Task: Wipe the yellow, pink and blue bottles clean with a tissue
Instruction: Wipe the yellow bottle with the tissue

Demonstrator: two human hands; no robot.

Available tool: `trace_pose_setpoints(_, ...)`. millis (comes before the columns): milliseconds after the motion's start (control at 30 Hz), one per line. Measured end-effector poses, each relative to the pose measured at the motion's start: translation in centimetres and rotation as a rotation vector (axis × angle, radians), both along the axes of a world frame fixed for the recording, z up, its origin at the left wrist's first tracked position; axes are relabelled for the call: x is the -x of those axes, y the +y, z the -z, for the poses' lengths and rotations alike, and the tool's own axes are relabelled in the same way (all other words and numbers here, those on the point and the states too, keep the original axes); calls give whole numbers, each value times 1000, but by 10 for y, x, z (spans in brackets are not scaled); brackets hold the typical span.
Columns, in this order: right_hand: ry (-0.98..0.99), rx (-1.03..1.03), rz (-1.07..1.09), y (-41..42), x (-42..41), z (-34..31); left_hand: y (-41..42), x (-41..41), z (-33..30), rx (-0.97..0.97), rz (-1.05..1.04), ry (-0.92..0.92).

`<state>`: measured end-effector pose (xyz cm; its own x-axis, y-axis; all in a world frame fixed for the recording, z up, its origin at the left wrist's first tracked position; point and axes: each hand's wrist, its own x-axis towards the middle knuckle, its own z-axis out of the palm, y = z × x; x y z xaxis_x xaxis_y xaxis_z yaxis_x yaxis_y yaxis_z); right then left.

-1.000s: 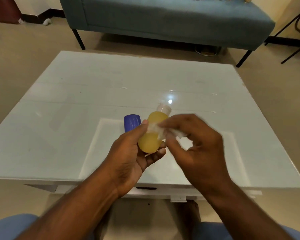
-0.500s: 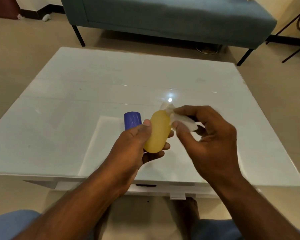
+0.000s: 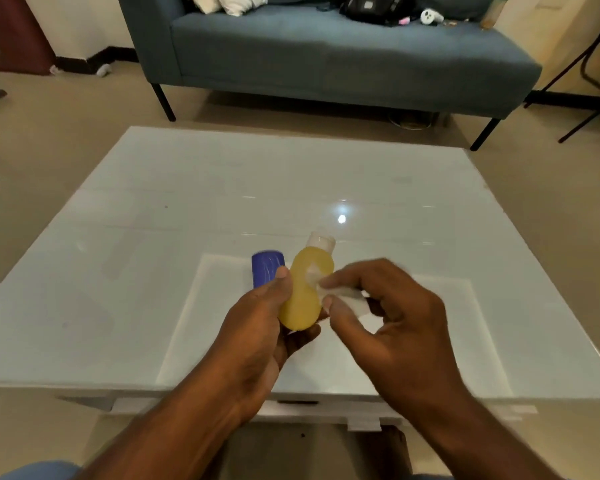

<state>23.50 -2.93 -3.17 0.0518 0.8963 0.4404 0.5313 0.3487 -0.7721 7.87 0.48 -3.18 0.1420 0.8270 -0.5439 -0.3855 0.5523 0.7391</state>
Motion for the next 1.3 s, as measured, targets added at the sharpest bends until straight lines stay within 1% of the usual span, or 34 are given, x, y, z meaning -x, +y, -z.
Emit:
trace_pose_setpoints(167, 143, 37, 102, 7, -5, -1, 3, -2, -1, 16, 33, 36)
trace_pose_setpoints(233, 100, 56, 30, 2, 0, -1, 2, -2, -2, 13, 24, 25)
trace_pose_setpoints(300, 28, 87, -78, -4, 8, 0, 4, 1, -3, -7, 29, 57)
trace_pose_setpoints(333, 11, 88, -94, -5, 10, -1, 4, 2, -4, -18, 45, 80)
trace_pose_setpoints(367, 20, 77, -74, -4, 10, -1, 5, 2, -4, -32, 60, 88)
trace_pose_setpoints(467, 109, 34, 106, 6, -2, -4, 4, 1, -2, -36, 73, 75)
trace_pose_setpoints(533, 140, 22, 147, 8, -5, -6, 2, -1, 0, -21, 64, 52)
trace_pose_setpoints(667, 32, 44, -63, -6, 11, -3, 4, 0, 0, -29, 33, 71)
trace_pose_setpoints(700, 18, 34, -55, -4, 11, -3, 4, 0, -1, -34, 39, 82)
trace_pose_setpoints(800, 74, 5, 139, 10, -2, -3, 5, -2, -2, -31, 50, 83)
trace_pose_setpoints(833, 95, 9, 175, 11, -5, -3, 3, -4, -3, -26, 57, 81)
trace_pose_setpoints(900, 91, 28, 147, 8, -3, -1, 1, -6, -3, -6, 51, 72)
trace_pose_setpoints(1000, 20, 33, 44, 1, 7, 1, 3, -4, -3, 8, 18, 67)
trace_pose_setpoints(1133, 61, -9, 180, 12, -4, 0, 2, -5, -4, -11, 60, 75)
trace_pose_setpoints(1200, 45, -15, 140, 8, 0, -1, -1, -5, -2, -27, 74, 71)
trace_pose_setpoints(1300, -22, -9, -33, -5, 13, 1, 2, 0, -2, -62, 65, 121)
